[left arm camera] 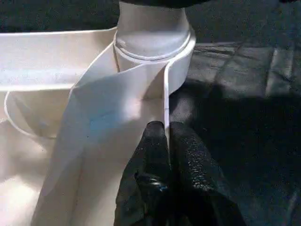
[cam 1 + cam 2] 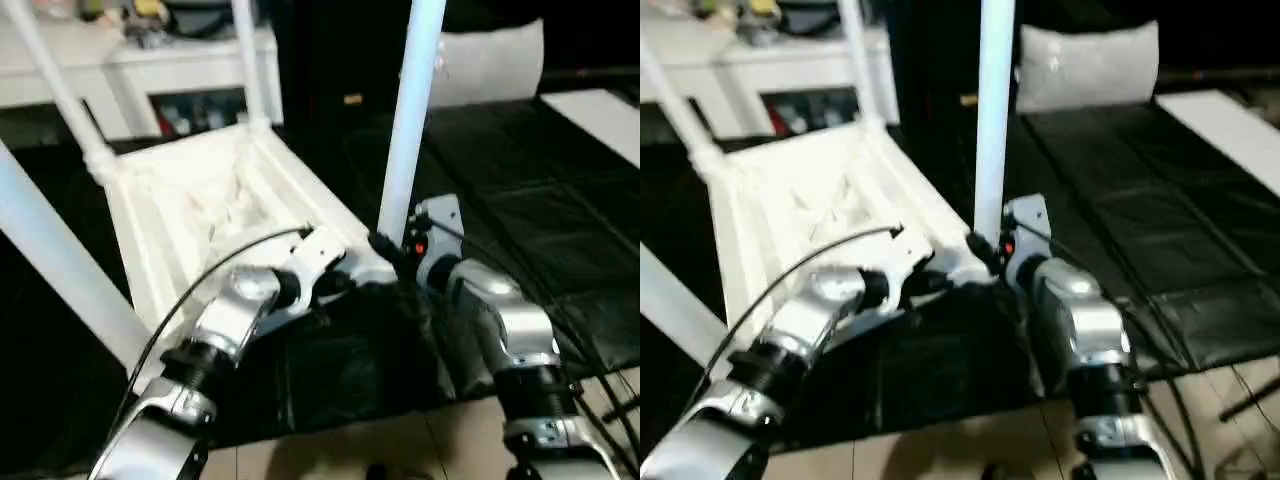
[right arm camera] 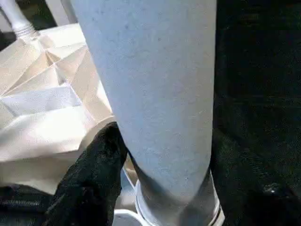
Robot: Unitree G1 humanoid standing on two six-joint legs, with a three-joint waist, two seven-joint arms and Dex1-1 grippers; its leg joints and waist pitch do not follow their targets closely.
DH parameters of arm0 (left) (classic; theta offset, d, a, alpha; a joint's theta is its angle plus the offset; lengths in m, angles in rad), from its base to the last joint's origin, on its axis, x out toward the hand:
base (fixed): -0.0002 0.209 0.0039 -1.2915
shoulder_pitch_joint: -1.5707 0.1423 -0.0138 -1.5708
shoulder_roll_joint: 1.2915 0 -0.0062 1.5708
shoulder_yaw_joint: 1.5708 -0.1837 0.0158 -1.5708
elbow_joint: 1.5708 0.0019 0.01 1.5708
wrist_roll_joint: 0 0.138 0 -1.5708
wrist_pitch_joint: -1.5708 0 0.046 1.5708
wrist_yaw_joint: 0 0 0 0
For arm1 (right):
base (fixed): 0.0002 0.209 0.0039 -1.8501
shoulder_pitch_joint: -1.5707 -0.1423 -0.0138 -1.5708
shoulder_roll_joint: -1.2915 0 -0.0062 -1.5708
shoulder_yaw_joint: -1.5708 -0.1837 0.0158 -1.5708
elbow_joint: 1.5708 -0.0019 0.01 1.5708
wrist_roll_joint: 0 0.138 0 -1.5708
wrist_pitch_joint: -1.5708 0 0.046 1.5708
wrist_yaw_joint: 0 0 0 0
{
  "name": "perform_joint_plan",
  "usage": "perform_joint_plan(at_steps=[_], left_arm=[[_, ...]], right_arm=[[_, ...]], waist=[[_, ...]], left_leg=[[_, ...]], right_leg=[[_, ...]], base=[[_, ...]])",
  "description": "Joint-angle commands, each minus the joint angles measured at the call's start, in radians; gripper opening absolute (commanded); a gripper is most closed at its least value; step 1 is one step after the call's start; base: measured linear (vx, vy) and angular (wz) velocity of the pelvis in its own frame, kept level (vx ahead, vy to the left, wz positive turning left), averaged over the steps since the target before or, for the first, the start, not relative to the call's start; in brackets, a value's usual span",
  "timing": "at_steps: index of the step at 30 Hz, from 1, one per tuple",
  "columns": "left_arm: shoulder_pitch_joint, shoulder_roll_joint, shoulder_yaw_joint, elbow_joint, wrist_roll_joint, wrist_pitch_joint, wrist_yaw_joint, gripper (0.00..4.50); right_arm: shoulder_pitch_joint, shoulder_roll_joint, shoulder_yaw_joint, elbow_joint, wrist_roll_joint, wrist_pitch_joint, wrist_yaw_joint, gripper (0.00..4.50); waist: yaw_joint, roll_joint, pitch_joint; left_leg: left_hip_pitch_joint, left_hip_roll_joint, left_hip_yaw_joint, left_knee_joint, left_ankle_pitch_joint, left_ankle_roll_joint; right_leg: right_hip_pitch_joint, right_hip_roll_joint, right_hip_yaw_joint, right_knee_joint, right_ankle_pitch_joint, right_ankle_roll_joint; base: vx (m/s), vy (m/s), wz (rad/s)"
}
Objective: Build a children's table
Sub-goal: Rotate leg to tighten
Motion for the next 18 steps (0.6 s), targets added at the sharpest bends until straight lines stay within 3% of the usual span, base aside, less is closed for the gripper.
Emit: perform_joint_plan(at_steps=[1, 2, 4, 9, 13, 14, 18], left_arm=[[-0.047, -0.014, 0.009, -0.085, -0.037, -0.039, -0.011, 0.0], [-0.046, -0.005, 0.006, -0.085, -0.037, -0.046, -0.02, 0.0], [-0.044, 0.018, 0.007, -0.079, -0.04, -0.069, -0.045, 0.0], [-0.032, 0.059, 0.006, -0.059, -0.038, -0.131, -0.095, 0.0], [-0.01, 0.096, -0.006, -0.051, -0.052, -0.186, -0.179, 0.0], [-0.009, 0.101, -0.007, -0.048, -0.055, -0.196, -0.19, 0.0], [-0.013, 0.122, -0.012, -0.021, -0.064, -0.232, -0.248, 0.0]], right_arm=[[0.016, 0.021, 0.026, -0.024, 0.019, 0.009, 0.011, 3.13], [0.023, 0.015, 0.029, -0.031, 0.021, -0.001, 0.025, 3.21], [0.044, -0.018, 0.04, -0.052, 0.024, -0.024, 0.073, 3.45], [0.076, -0.105, 0.033, -0.067, 0.035, -0.082, 0.186, 3.91], [0.091, -0.205, 0.017, -0.068, 0.087, -0.102, 0.36, 4.26], [0.094, -0.219, 0.018, -0.069, 0.094, -0.107, 0.388, 4.35], [0.102, -0.299, 0.048, -0.066, 0.117, -0.13, 0.545, 4.47]], waist=[[0.008, -0.011, -0.083], [0.012, -0.006, -0.083], [0.017, -0.01, -0.086], [0.042, -0.007, -0.096], [0.059, -0.006, -0.091], [0.066, -0.009, -0.087], [0.078, -0.02, -0.082]], left_leg=[[-0.011, 0.0, 0.003, -0.054, -0.189, 0.079], [-0.01, 0.007, 0.002, -0.058, -0.173, 0.088], [-0.013, 0.008, 0.004, -0.058, -0.154, 0.099], [-0.015, 0.017, 0.004, -0.053, -0.036, 0.147], [-0.012, 0.018, 0.01, -0.053, -0.057, 0.158], [-0.01, 0.017, 0.014, -0.056, -0.092, 0.149], [-0.003, 0.015, 0.021, -0.059, -0.142, 0.121]], right_leg=[[0.071, -0.047, 0.039, -0.089, -0.471, 0.011], [0.068, -0.047, 0.046, -0.078, -0.413, -0.029], [0.072, -0.049, 0.052, -0.067, -0.365, -0.06], [0.075, -0.054, 0.067, -0.03, -0.174, -0.136], [0.075, -0.053, 0.069, -0.034, -0.199, -0.14], [0.074, -0.053, 0.069, -0.042, -0.259, -0.126], [0.067, -0.049, 0.071, -0.054, -0.359, -0.095]], base=[[0.0, 0.0, 0.0], [0.0, 0.0, 0.0], [0.0, 0.0, 0.0], [0.0, 0.0, 0.0], [0.0, 0.0, 0.0], [0.0, 0.0, 0.0], [0.0, 0.0, 0.0]])
